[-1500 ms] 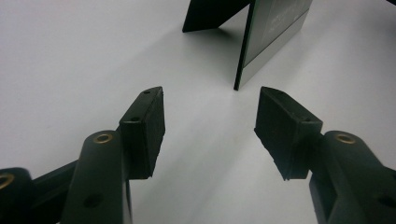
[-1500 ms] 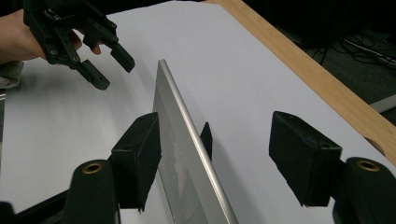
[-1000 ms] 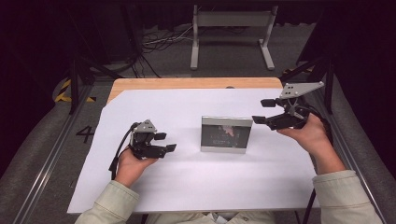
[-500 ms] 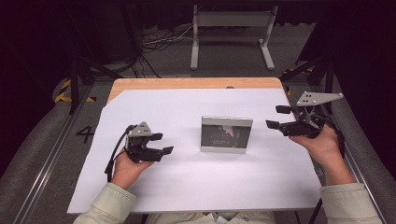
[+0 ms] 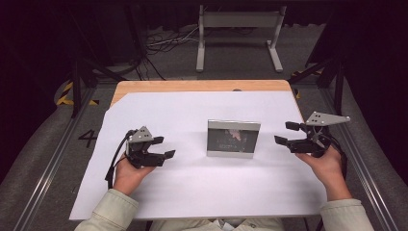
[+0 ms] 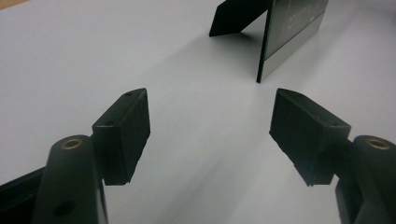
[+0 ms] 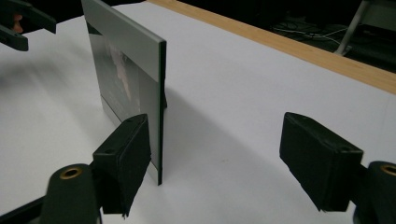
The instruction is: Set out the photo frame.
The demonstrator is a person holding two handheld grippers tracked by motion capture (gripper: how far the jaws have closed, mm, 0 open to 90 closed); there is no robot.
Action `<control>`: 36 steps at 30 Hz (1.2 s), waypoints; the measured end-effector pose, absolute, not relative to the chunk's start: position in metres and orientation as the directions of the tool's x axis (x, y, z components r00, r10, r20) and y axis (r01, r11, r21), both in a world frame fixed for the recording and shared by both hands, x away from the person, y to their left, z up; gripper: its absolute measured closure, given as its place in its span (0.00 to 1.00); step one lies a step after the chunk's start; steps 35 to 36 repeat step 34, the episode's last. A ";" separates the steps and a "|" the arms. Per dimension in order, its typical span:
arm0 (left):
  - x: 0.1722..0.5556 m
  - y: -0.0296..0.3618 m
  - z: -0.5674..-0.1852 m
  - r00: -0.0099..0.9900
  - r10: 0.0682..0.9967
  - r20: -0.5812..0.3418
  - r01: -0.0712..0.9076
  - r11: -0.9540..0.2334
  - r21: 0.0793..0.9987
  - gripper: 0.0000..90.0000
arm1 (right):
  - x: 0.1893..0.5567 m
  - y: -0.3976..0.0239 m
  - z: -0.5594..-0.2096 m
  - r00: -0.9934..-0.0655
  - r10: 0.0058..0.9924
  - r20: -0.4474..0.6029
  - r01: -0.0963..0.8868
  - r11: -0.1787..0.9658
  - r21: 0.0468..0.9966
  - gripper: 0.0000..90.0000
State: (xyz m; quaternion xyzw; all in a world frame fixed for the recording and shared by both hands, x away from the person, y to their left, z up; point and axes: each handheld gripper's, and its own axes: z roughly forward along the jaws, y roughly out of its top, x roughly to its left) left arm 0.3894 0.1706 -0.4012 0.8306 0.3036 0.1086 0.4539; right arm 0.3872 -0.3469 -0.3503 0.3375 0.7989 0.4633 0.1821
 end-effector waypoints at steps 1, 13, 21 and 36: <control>0.389 0.171 -0.401 0.792 0.603 -0.094 0.405 -0.403 0.821 0.32 | 0.387 -0.347 -0.353 -0.699 0.715 0.018 0.380 0.350 0.856 0.27; 0.390 0.171 -0.404 0.788 0.610 -0.088 0.400 -0.397 0.826 0.32 | 0.381 -0.352 -0.382 -0.667 0.745 -0.006 0.378 0.346 0.859 0.23; 0.390 0.171 -0.407 0.795 0.601 -0.082 0.394 -0.410 0.822 0.32 | 0.381 -0.353 -0.403 -0.667 0.745 0.018 0.409 0.346 0.845 0.23; 0.391 0.170 -0.408 0.790 0.608 -0.075 0.399 -0.417 0.817 0.31 | 0.380 -0.352 -0.399 -0.666 0.746 0.008 0.392 0.341 0.855 0.23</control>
